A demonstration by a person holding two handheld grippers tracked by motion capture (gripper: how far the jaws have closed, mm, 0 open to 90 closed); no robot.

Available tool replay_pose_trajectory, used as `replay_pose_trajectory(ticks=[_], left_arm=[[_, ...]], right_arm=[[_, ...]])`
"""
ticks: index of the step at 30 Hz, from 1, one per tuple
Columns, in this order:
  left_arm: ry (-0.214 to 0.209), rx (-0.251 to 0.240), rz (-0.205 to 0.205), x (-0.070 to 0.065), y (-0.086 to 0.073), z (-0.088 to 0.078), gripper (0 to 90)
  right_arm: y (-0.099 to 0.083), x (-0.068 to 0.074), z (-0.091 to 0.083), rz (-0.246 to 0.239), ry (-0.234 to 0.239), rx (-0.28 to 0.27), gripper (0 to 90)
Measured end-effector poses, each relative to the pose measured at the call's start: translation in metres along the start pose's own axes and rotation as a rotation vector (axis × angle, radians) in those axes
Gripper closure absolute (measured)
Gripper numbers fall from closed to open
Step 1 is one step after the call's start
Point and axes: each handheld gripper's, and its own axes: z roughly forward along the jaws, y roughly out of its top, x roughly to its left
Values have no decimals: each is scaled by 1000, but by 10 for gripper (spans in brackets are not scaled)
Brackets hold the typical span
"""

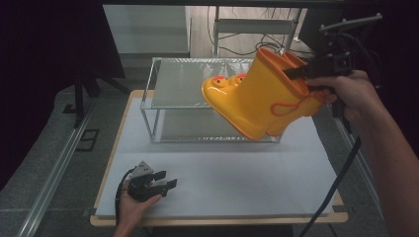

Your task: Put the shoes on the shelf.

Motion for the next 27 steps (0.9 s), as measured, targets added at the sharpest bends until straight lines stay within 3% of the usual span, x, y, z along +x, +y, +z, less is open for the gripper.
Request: replay_pose_trajectory(ticks=[18, 27], left_arm=[[-5, -5, -5, 0, 0, -1, 397], [-6, -5, -2, 1, 0, -2, 398]], right_arm=[[40, -23, 37, 57, -32, -38, 825], [72, -32, 60, 93, -47, -52, 824]])
